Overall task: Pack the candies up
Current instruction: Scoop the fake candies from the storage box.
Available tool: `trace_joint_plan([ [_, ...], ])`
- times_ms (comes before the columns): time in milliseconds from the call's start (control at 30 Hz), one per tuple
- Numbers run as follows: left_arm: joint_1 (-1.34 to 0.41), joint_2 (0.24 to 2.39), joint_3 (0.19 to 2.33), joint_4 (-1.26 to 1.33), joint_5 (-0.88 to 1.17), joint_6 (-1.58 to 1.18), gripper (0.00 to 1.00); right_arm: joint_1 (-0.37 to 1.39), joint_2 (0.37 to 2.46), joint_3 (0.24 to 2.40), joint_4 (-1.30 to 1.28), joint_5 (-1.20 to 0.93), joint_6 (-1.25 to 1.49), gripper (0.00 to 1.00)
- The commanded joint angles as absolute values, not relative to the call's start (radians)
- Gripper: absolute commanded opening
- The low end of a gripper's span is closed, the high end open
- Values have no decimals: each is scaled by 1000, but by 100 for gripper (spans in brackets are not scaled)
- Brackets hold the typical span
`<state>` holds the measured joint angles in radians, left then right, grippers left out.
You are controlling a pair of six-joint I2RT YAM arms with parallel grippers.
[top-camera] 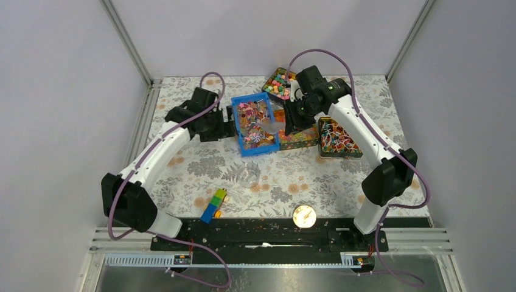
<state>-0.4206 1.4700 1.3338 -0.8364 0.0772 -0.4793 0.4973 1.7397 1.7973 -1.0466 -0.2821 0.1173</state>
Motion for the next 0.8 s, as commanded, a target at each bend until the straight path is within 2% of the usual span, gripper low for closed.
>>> trace_joint_plan([
  [0,-324,1402,1294,-709,234,-489,84,531,1757,1879,-1068,-230,110,0],
  [33,-297,1378,1269,-664,285,-485,85,534,1758,1887,-1065,-223,113,0],
  [100,-264,1327,1230,-595,320,-488,98,540,1766,1901,-1067,-217,112,0],
  [200,-230,1290,1238,-570,288,-486,99,544,1774,1916,-1066,-218,114,0],
  [400,-203,1292,1309,-606,20,-464,99,549,1780,1923,-1059,-208,114,0],
  [467,-188,1280,1280,-546,6,-469,99,550,1784,1927,-1059,-206,110,0],
  [600,-90,1297,1219,-435,132,-643,98,553,1793,1936,-1075,-190,108,0],
  [667,-28,1342,1176,-357,380,-745,99,556,1795,1936,-1077,-184,110,0],
  [767,0,1435,1125,-266,564,-864,99,560,1799,1937,-1081,-184,117,0],
])
